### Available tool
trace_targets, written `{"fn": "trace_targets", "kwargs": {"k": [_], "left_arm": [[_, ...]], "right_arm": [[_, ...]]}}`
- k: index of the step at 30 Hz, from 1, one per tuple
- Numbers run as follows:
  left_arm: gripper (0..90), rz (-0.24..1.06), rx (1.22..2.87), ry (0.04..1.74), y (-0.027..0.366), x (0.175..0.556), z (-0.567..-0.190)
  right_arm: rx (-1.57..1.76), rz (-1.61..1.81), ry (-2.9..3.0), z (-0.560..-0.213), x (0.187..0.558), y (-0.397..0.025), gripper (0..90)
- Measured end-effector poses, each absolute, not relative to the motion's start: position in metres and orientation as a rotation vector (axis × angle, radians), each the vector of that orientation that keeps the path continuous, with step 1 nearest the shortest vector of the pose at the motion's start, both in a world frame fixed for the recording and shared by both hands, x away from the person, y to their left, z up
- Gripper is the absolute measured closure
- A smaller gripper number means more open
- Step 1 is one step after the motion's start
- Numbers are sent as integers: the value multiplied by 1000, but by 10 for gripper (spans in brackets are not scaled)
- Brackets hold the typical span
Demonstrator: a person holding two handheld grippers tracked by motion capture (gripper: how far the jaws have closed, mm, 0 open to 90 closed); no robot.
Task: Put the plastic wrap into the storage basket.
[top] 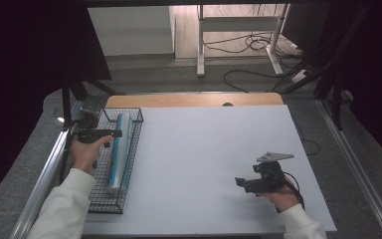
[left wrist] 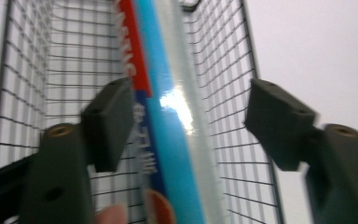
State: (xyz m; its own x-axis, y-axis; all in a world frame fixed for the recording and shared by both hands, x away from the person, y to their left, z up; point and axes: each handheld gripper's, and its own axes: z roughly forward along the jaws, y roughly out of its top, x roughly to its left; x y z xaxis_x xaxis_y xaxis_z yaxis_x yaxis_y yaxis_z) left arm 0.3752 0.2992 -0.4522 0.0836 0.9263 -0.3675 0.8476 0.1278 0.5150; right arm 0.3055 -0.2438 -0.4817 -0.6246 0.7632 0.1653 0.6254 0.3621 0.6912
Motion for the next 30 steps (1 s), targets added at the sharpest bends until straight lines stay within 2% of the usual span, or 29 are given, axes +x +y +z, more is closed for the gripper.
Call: {"fn": "trace_targets", "kwargs": {"k": [4,7,15,23,26,30], "left_arm": [[244,160,1775,1696,295,367,-449],[217,211,1838,1612,287,349,-443],[202,301,1910,1411,261,301,-430],[204,237,1931,1179,242,259,-433],[203,227,1937,1145,240,248,-436],[202,258,2031,1084,232,227,-445]], "right_arm": [[1259,1110,2436,-481,306,-244,117],[1259,1115,2433,-481,305,-245,117],[1263,1126,2422,-478,304,-248,117],[1170,1196,2394,-473,295,-256,117],[1149,1195,2384,-475,290,-259,117],[1123,1195,2355,-481,283,-268,117]]}}
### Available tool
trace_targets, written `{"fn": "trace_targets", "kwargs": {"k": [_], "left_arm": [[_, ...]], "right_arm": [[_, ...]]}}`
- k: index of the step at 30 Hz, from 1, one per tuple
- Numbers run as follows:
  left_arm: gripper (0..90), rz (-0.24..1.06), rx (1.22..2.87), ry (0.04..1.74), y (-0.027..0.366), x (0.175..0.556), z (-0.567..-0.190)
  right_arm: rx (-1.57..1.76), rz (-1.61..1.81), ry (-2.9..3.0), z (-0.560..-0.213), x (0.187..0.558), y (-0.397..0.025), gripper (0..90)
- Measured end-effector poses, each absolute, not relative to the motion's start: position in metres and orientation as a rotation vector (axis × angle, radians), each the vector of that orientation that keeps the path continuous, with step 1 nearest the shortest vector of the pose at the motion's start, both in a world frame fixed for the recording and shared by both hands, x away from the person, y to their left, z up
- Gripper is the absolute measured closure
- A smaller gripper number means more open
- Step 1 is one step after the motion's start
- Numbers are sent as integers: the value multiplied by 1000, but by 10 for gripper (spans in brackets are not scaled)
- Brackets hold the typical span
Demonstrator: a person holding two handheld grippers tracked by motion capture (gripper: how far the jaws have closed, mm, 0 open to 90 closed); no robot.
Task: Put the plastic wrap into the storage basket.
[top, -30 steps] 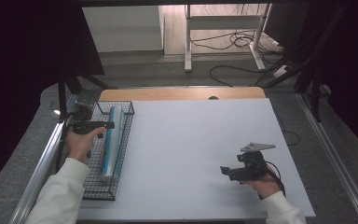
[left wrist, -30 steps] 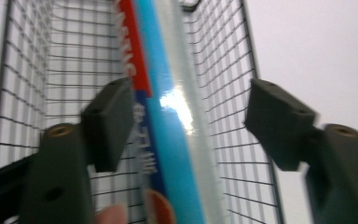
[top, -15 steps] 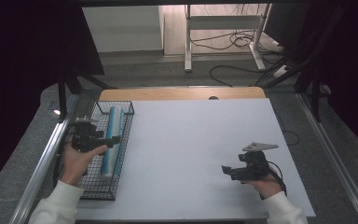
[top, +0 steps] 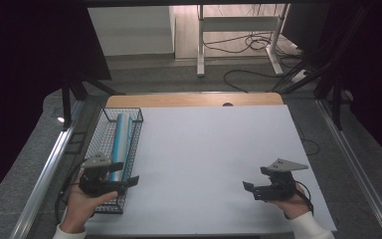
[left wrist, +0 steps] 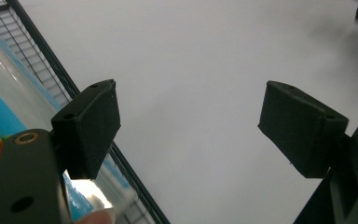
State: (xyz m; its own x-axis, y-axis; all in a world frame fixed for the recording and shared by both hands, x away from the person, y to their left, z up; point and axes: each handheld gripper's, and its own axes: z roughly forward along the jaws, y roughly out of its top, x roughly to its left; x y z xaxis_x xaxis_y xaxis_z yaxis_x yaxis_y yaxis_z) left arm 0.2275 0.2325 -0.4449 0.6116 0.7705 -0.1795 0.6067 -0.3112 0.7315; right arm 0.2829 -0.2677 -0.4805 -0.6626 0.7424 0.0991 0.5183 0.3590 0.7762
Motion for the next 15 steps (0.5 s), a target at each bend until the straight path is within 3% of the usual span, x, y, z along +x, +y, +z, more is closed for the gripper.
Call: {"fn": "trace_targets", "kwargs": {"k": [15], "left_arm": [[194,267,2038,1073,221,224,-463]], "right_arm": [[1060,1178,2345,-487,281,-273,109]]}}
